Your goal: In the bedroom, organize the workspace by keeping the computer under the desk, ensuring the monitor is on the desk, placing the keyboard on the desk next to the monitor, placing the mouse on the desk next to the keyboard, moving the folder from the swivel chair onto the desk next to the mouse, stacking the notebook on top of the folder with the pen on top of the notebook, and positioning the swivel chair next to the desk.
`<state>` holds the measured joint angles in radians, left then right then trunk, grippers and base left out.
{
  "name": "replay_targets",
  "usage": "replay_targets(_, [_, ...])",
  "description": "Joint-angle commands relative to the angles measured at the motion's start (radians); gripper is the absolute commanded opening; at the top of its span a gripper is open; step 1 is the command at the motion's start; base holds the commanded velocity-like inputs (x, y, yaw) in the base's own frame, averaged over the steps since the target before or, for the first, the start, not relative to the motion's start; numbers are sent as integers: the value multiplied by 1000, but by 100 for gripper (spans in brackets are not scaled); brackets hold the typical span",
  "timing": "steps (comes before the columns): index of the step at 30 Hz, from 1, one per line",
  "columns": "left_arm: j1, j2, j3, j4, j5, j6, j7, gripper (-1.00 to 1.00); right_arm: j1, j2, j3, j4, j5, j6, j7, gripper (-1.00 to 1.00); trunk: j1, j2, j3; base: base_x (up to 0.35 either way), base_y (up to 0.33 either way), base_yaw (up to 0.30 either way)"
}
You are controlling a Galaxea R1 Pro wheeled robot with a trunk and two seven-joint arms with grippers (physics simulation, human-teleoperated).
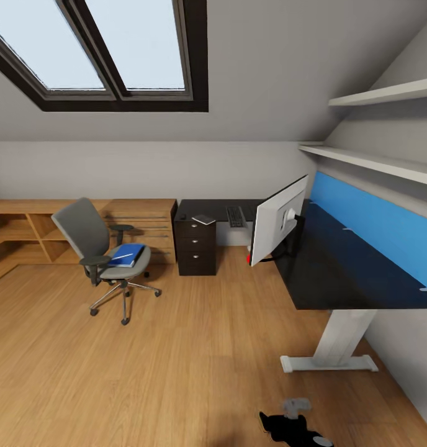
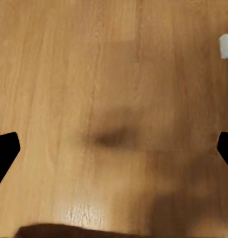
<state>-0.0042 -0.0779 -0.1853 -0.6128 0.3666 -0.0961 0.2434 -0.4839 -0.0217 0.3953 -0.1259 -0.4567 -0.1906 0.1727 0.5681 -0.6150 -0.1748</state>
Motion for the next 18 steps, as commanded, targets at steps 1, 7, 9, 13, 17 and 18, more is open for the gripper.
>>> replay_targets(1, [0,0,-7,-1,11,-5,7,100,-1,7,7,6,-11,-28,-59,100,-4,6,2,0,0,0])
replay_targets(7, [0,0,-7,-1,11,-15,7,100,-1,47,5,19,-11,-130,-246,100,-27,48,20,0,0,0])
replay_targets(9, [0,-1,-6,-1,11,-16,8,100,-1,59,5,43,-8,-149,-257,100,-34,62,27,0,0,0])
replay_targets(13, [0,0,-6,-1,11,-18,8,100,-1,62,5,61,-6,-192,-261,100,-50,90,39,0,0,0])
replay_targets(17, [0,0,-6,-1,11,-18,8,100,-1,65,5,66,-10,-211,-262,100,-65,118,52,0,0,0])
replay_targets(18, [0,0,-6,-1,11,-17,7,100,-1,68,6,66,-12,-212,-262,100,-69,125,55,0,0,0])
